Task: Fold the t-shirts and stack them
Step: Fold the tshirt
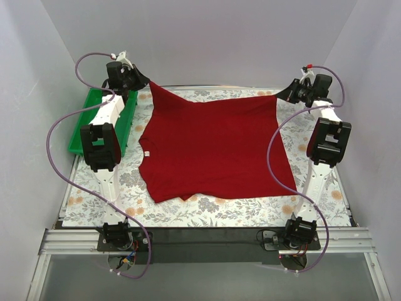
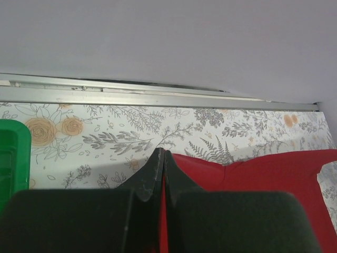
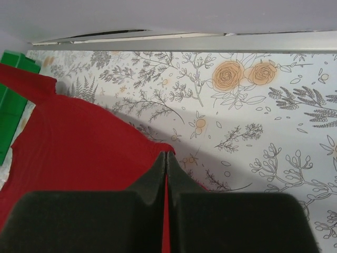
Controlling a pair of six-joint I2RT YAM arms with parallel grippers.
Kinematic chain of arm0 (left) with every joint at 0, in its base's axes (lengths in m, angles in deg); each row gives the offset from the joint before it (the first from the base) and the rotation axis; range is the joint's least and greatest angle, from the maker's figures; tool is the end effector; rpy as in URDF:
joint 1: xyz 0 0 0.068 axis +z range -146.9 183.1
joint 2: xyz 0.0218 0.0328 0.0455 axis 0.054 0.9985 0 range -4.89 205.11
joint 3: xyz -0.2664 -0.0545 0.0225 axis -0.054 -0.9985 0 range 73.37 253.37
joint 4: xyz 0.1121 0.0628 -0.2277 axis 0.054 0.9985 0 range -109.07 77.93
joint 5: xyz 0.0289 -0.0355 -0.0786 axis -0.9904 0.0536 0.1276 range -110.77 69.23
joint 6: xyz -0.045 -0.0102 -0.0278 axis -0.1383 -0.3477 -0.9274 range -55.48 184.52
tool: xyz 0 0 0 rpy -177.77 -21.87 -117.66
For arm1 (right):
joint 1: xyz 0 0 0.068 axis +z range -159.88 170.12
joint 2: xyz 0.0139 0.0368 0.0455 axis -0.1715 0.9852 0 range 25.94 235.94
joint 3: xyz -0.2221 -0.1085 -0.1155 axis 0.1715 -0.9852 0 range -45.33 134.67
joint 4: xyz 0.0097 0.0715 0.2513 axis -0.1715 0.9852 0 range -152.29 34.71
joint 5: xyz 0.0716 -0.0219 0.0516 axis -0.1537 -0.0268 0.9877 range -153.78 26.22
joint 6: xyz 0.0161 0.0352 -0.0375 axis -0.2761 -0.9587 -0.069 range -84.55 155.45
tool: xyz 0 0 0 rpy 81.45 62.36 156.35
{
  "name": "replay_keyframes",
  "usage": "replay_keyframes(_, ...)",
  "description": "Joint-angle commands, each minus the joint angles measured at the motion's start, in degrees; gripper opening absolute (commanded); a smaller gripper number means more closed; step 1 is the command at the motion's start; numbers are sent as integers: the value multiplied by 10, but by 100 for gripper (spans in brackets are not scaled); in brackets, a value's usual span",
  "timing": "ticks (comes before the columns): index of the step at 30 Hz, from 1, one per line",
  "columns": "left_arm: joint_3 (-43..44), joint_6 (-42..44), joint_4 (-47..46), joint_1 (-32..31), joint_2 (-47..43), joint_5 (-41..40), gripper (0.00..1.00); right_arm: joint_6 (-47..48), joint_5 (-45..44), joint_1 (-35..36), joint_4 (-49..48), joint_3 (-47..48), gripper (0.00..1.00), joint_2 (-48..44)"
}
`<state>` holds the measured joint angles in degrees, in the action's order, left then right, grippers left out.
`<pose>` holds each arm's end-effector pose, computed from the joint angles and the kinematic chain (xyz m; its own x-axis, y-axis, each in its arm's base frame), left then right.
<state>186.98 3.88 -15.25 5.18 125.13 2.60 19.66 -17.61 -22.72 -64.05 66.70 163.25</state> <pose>0.5420 0.0056 0.2672 -0.4646 -0.8175 -0.3404 -0.1352 0.4454 -0.8850 0.5437 -0.0977 0.2029 -0.5080 0.3091 -0.8040 -0.3666 0.7671 0.5265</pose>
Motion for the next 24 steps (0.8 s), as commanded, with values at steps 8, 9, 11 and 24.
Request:
replay_keyframes(8,-37,25,-28,4,-86,27,0,-5,47,-16,-54,-54,1,-72)
replay_keyframes(9,-41,25,-29,4,-88,32,0,-3,50,-16,-54,-59,1,-74)
replay_keyframes(11,-51,25,-34,5,-98,40,0,2,59,-16,-55,-70,1,-78)
replay_keyframes(24,-167,24,-81,5,-177,62,0,4,81,-14,-55,-69,1,-59)
